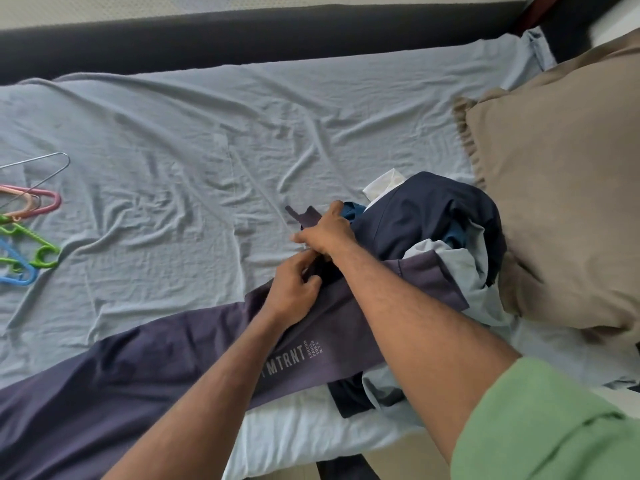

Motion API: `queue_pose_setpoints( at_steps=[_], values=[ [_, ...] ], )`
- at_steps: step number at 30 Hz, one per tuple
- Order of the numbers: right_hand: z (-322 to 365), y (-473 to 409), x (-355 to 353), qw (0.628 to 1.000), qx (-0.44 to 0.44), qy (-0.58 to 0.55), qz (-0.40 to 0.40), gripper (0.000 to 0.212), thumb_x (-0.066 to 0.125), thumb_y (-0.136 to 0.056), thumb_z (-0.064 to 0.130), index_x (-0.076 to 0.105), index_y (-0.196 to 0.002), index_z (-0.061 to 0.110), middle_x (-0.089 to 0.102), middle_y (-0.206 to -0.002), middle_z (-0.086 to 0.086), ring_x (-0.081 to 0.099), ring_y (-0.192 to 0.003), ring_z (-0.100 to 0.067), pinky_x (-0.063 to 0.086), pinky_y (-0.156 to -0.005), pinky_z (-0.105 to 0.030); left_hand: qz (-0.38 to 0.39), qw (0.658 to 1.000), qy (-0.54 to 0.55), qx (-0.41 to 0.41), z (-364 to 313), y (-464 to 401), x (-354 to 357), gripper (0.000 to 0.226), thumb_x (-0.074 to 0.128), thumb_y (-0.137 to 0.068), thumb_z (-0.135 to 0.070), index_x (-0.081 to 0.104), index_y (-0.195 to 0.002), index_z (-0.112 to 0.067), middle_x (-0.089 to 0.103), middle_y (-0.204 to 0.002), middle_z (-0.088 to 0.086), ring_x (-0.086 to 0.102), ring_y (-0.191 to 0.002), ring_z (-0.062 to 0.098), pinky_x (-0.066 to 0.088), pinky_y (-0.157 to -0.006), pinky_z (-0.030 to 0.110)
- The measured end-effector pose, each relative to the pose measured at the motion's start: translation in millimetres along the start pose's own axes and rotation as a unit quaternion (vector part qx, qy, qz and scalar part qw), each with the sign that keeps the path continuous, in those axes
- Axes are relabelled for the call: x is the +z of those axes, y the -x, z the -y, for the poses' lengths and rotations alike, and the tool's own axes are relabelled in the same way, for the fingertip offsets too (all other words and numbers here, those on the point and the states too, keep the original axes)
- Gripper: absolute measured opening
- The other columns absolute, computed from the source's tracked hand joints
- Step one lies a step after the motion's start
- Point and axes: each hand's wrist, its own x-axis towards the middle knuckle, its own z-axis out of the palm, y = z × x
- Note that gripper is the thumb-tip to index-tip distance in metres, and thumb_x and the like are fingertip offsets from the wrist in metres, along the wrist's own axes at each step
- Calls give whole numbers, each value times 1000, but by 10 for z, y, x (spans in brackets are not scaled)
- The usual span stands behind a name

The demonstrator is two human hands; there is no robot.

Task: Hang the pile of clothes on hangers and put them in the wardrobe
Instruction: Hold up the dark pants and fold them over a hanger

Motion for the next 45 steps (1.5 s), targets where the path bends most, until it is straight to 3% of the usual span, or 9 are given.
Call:
queue_pose_setpoints(
  at_steps=[3,6,10,14,19,23,31,39,45],
  values=[
    [-43,-21,-25,997,16,14,-68,54,72,-85,14,47,-132,3,61,-127,-17,63,-117,-32,51,-86,-32,9,1000,-25,-11,-24,142,67,63,52,-77,2,61,-136,-20,69,-102,-6,61,-81,0,47,-74,19],
    [-180,29,-101,978,-7,-161,-132,7,64,-85,8,68,-90,10,69,-91,-8,67,-91,-27,47,-69,-27,-6,998,-43,-42,-59,361,137,60,68,-83,0,46,-134,-22,60,-86,-2,55,-71,9,46,-65,21],
    [-500,444,-208,832,-39,-529,-166,7,66,-95,11,71,-99,9,76,-101,-9,72,-100,-28,59,-89,-39,-40,988,-139,-56,67,560,109,35,79,-78,-16,55,-101,-27,58,-90,-12,58,-80,11,49,-70,28],
    [-964,818,-364,710,-55,-691,-120,30,69,-94,10,66,-124,12,74,-119,-10,70,-111,-27,55,-99,-43,-47,967,-244,62,54,753,129,16,66,-83,-3,63,-86,-18,64,-87,-4,62,-80,23,51,-71,40],
    [-1124,997,-364,757,-55,-628,-173,18,65,-98,13,71,-111,23,74,-117,-8,69,-113,-26,51,-106,-49,51,959,-247,128,19,1184,225,15,63,-85,-2,62,-91,-16,61,-89,-2,59,-77,23,49,-67,37],
    [-1218,1189,-432,720,-121,-647,-220,16,62,-97,10,72,-106,20,75,-115,-10,68,-115,-28,52,-104,-42,79,957,-252,118,34,1390,295,19,57,-86,-1,59,-100,-14,56,-94,-1,53,-80,20,43,-70,30],
    [-1952,1157,-270,769,8,-516,-378,13,64,-98,12,68,-103,2,73,-98,-4,65,-84,-12,53,-80,-25,218,917,-326,78,137,1326,556,38,45,-82,2,55,-113,-17,56,-107,2,55,-97,26,49,-82,43],
    [-2069,1162,-429,820,-56,-438,-364,8,75,-90,15,69,-86,19,72,-82,6,64,-72,-3,55,-74,-23,61,945,-311,79,44,1167,571,44,51,-85,-51,54,-120,-26,47,-122,-4,50,-108,22,47,-82,41],
    [-1968,1136,-709,894,-24,-338,-292,27,86,-77,21,66,-95,23,69,-84,12,66,-76,-1,53,-69,-17,1,956,-281,78,-475,509,593,53,55,-91,-56,49,-136,-31,45,-140,-9,42,-131,16,34,-97,45]
  ],
)
